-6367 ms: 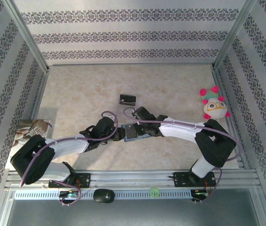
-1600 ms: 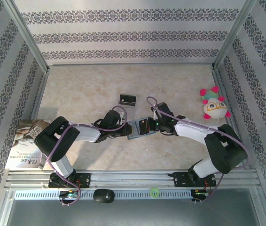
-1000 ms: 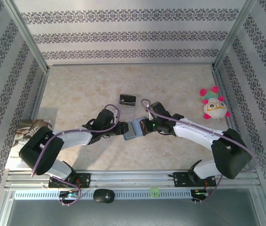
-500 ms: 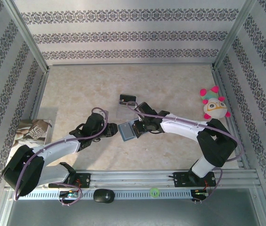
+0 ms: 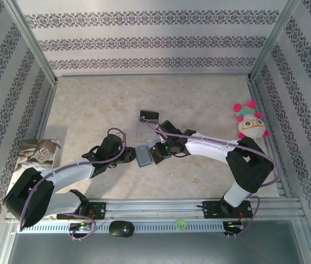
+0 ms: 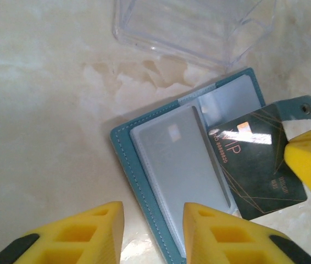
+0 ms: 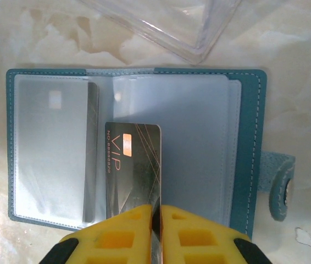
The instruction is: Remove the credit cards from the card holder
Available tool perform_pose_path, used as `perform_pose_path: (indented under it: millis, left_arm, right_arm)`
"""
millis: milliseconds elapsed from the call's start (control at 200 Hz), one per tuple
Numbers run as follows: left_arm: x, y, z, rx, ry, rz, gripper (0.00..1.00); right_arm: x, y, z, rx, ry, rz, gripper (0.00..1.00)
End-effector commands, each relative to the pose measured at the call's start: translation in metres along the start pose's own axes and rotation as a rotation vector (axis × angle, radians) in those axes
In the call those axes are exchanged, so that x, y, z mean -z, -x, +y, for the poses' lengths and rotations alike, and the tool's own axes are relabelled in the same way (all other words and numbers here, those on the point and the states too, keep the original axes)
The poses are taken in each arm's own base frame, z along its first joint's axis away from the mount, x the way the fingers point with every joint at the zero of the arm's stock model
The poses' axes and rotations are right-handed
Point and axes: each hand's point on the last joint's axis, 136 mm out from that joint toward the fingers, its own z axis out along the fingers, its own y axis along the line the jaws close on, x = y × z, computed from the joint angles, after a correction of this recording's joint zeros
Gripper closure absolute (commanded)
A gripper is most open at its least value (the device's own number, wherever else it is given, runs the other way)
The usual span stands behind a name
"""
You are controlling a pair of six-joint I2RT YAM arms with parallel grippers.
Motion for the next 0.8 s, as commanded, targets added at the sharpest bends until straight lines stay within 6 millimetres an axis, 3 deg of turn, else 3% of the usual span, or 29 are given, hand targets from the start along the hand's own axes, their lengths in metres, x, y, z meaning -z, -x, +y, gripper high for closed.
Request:
perform_pose_path:
  millis: [0, 125, 315, 570, 794]
  left_arm:
    - [-0.006, 0.000, -0.003, -0.001, -0.037, 0.013, 0.69]
    - [-0.013, -0.001, -0.020, -0.006, -0.105, 0.029, 0.70]
    - [-0.030, -0.008, -0.045, -0.035, -0.155, 0.068, 0.81]
    - [-0.052, -0.015, -0.042, -0.017, -0.139, 0.100, 0.91]
    - [-0.060, -0.022, -0.039, -0.006, -0.134, 0.131, 0.93]
  right_arm:
    - [-0.003, 0.000, 0.008, -0.018, 0.045, 0.012, 0.87]
    - [-0.002, 0.001, 0.009, -0.021, 0.052, 0.008, 0.87]
    - [-0.002, 0.000, 0.010, -0.021, 0.055, 0.009, 0.87]
    - [-0.002, 0.001, 0.015, -0.029, 0.079, 0.010, 0.87]
    - [-0.004, 0.000, 0.020, -0.038, 0.113, 0.019, 0.82]
